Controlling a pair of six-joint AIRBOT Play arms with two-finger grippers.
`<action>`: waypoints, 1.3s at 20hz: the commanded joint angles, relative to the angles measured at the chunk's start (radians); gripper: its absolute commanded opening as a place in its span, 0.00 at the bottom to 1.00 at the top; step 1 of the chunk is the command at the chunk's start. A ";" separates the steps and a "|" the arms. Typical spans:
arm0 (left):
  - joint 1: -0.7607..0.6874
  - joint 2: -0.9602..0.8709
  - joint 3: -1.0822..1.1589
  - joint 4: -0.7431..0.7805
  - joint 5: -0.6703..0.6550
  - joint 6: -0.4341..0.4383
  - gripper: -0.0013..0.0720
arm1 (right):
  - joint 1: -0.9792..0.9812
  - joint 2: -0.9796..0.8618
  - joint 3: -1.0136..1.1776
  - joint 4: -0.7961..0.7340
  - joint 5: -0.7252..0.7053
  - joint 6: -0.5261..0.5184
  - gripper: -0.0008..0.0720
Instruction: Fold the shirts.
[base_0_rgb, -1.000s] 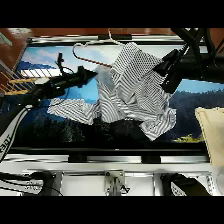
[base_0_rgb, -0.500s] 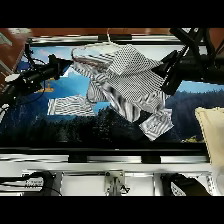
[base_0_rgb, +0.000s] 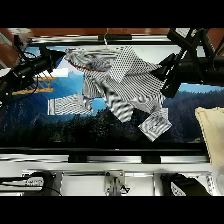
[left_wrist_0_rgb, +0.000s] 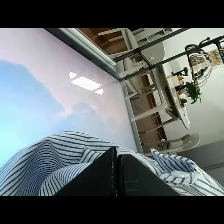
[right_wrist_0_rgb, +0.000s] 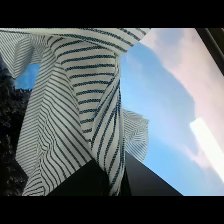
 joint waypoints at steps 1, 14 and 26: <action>0.014 0.003 0.036 0.034 -0.068 0.000 0.09 | -0.001 0.000 0.001 -0.040 -0.041 0.003 0.13; 0.014 0.000 0.132 0.307 0.009 -0.167 0.09 | 0.000 0.000 0.001 -0.050 0.000 -0.002 0.13; 0.006 0.149 0.241 0.316 -0.197 -0.122 0.09 | -0.001 -0.001 0.001 -0.203 -0.051 0.135 0.13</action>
